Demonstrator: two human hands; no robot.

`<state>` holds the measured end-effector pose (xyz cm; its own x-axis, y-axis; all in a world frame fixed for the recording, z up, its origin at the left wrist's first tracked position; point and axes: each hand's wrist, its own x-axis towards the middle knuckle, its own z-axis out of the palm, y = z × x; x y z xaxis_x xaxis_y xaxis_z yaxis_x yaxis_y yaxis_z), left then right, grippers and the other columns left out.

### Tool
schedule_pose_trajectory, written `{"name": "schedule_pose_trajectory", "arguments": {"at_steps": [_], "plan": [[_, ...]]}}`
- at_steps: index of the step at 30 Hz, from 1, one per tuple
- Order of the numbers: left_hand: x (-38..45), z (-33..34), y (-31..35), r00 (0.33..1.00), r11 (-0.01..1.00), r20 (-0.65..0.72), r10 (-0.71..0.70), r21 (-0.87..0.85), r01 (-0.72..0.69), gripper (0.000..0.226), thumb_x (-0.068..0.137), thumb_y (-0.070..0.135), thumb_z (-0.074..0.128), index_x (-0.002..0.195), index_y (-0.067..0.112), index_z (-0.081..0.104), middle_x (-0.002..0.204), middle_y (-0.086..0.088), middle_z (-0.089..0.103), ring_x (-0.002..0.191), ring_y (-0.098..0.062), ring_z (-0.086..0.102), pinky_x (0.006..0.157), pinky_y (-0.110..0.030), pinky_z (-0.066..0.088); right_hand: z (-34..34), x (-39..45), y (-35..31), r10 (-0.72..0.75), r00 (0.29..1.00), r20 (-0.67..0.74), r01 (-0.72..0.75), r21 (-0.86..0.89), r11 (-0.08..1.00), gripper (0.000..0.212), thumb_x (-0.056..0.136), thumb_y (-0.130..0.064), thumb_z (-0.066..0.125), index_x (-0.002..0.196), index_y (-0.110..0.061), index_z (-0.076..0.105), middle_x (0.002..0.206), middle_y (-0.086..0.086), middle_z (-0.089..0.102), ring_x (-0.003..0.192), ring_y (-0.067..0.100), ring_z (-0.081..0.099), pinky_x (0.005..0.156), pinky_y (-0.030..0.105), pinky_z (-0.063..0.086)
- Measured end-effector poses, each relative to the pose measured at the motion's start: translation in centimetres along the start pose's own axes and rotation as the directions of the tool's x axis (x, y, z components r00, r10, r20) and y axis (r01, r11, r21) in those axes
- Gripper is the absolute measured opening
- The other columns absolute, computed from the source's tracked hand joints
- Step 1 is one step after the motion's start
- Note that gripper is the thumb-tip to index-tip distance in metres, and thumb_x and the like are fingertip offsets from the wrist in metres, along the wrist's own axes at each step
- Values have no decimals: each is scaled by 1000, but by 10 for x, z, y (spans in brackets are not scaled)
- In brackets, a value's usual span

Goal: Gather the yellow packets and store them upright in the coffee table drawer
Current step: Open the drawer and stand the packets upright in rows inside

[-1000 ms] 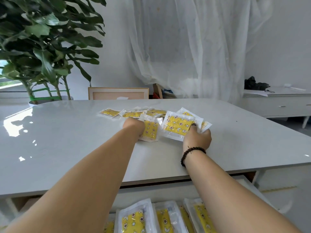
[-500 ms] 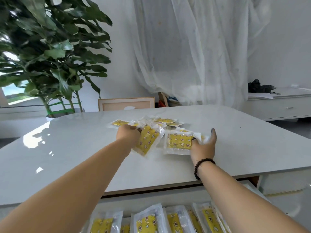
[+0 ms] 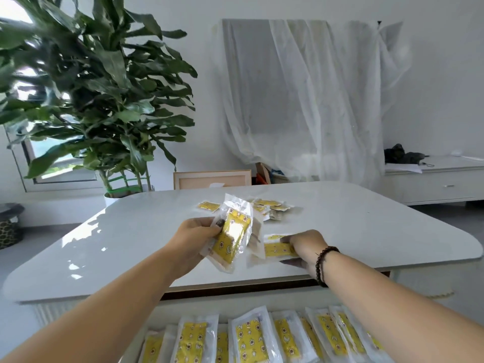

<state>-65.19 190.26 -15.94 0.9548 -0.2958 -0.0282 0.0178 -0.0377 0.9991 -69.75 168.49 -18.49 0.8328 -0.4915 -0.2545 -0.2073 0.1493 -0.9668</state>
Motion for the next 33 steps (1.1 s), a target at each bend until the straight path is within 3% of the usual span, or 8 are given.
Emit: {"name": "schedule_pose_trajectory", "arguments": {"at_steps": [4, 13, 18, 22, 24, 27, 30, 33], "plan": [[-23, 5, -4, 999, 999, 7, -35, -9, 35, 23, 96, -6, 45, 109, -5, 65, 96, -21, 69, 78, -26, 67, 62, -32, 54, 8, -27, 0, -1, 998, 66, -7, 123, 992, 14, 90, 3, 48, 100, 5, 58, 84, 17, 62, 65, 28, 63, 41, 29, 52], [-50, 10, -14, 994, 990, -8, -110, -94, 109, 23, 99, 0, 42, 109, 4, 63, 98, -18, 71, 78, -26, 70, 59, -35, 55, -2, -55, 13, -108, 990, 95, 98, 97, 990, 18, 74, 3, 76, 89, -2, 67, 84, 13, 71, 73, 25, 69, 54, 29, 54], [-53, 7, -29, 977, 980, -109, -185, -93, 175, 22, 99, -2, 40, 97, 5, 60, 86, -15, 69, 70, -27, 68, 61, -36, 56, -5, -53, 24, -346, 932, -106, 332, -132, 934, 11, 76, -6, 76, 75, -15, 69, 90, 4, 71, 77, 16, 66, 69, 25, 54], [-53, 4, -35, 948, 955, -128, -291, -96, 280, 16, 98, 2, 45, 94, 6, 59, 89, -15, 68, 70, -26, 68, 55, -36, 57, -4, -61, 24, -737, 669, -97, 630, -451, 632, 14, 83, -3, 66, 89, -14, 71, 98, -1, 58, 80, 13, 59, 65, 8, 43], [-55, 4, -37, 930, 929, -86, -358, -136, 345, 12, 99, 11, 48, 101, 5, 58, 94, -16, 69, 73, -27, 69, 55, -36, 57, -2, -67, 25, -892, 448, 59, 774, -525, 354, 14, 81, -1, 68, 92, -9, 72, 101, 0, 56, 84, 14, 60, 70, 2, 45], [-54, 5, -40, 915, 885, 49, -401, -238, 401, 35, 101, 31, 45, 113, 1, 59, 98, -20, 71, 76, -29, 71, 55, -35, 59, 0, -68, 36, -928, 79, 364, 852, -507, -126, 12, 83, -11, 65, 93, -9, 71, 105, 5, 60, 66, 16, 66, 59, 22, 57], [-53, 1, -39, 917, 876, 178, -357, -278, 395, 46, 102, 32, 38, 113, -5, 62, 102, -27, 71, 85, -33, 73, 62, -32, 61, 2, -74, 47, -821, -62, 568, 854, -396, -339, 18, 93, -17, 55, 98, -9, 70, 110, -4, 52, 60, 14, 62, 50, 23, 54], [-56, -3, -39, 916, 883, 233, -328, -268, 384, 43, 100, 27, 40, 110, -7, 65, 104, -30, 69, 90, -37, 71, 67, -33, 62, 1, -78, 51, -789, -140, 598, 844, -345, -411, 26, 98, -18, 48, 100, -7, 71, 111, -2, 55, 72, 14, 65, 52, 23, 55]]}}
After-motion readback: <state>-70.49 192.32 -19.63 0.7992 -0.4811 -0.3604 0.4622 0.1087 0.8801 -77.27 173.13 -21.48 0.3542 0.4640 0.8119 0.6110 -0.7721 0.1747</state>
